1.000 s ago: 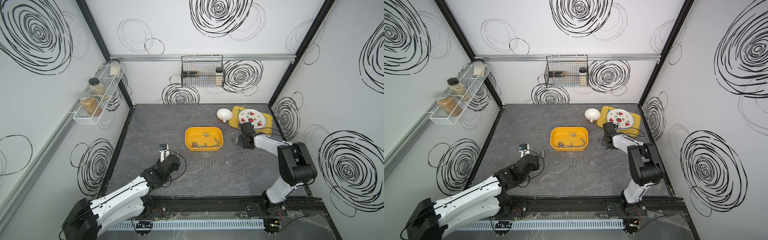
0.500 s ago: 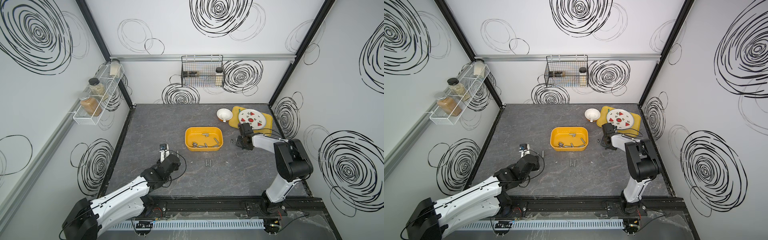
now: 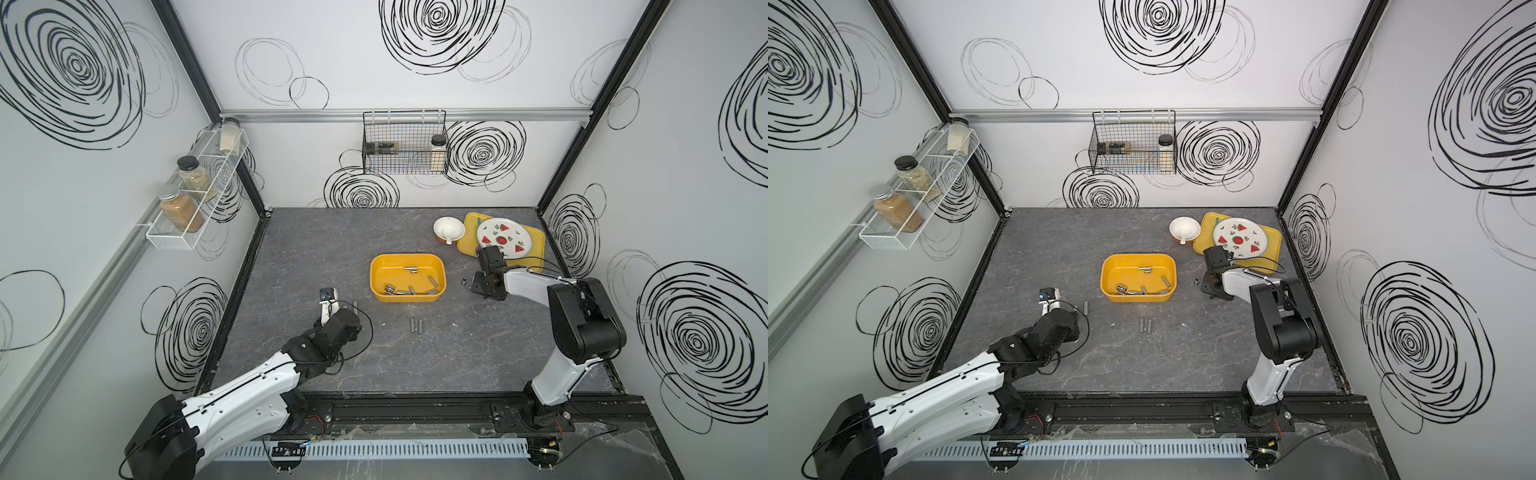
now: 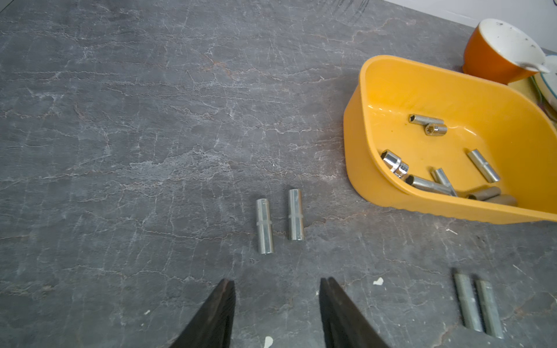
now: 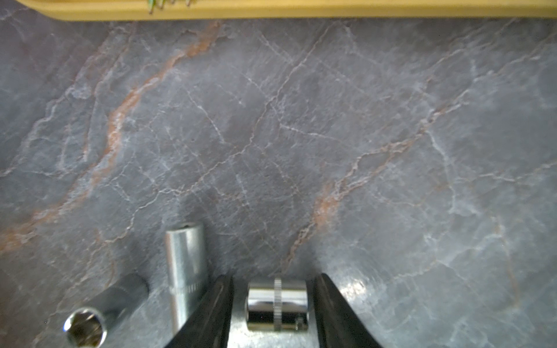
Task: Take out the socket from the storage box
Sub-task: Place the socket head at the center of the board, then pick up the socket head from the storage box.
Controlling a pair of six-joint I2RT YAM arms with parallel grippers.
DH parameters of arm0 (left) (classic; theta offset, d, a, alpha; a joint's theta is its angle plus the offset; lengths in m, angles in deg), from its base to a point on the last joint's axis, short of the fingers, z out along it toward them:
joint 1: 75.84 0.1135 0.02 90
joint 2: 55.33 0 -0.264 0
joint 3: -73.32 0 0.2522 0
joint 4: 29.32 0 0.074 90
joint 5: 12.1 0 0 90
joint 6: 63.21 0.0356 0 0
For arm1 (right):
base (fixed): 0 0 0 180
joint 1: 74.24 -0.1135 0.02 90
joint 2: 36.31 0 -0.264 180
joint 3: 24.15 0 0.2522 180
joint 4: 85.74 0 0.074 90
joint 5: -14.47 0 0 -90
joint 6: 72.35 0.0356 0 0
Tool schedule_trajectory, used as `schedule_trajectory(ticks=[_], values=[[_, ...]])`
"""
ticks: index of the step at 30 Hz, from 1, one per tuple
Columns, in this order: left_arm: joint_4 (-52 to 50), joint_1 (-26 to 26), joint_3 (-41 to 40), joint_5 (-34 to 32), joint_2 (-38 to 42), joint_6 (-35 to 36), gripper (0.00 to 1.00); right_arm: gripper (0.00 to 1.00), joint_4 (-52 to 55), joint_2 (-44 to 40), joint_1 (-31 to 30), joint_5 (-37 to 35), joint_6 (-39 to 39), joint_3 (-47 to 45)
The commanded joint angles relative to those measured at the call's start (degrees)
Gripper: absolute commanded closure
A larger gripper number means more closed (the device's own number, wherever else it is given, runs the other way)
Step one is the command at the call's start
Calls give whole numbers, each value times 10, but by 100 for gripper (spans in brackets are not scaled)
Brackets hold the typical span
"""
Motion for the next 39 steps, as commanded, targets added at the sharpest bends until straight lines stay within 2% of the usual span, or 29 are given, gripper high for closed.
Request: schedule_trajectory(ticks=[1,8,14,17,21,26,31,39], values=[[14,4,0,0,-3,5,47,51,3,-9,1,-1,0,11],[15,4,0,0,-4,4,47,51,18,-37,1,1,-3,14],[18,4,0,1,-2,6,47,51,27,-117,1,14,-2,2],[10,4,18,16,-5,6,47,50,18,-164,1,44,-5,-16],[25,3,70,70,-25,8,46,49,-25,-223,-3,93,-6,-77],[17,-10,193,61,-145,16,43,48,-31,-259,-7,99,-11,-115],[-5,-20,351,59,-330,24,42,47,-46,-295,-18,125,-6,-138],[-56,-15,614,115,-626,30,39,46,-43,-343,-31,161,-6,-149]])
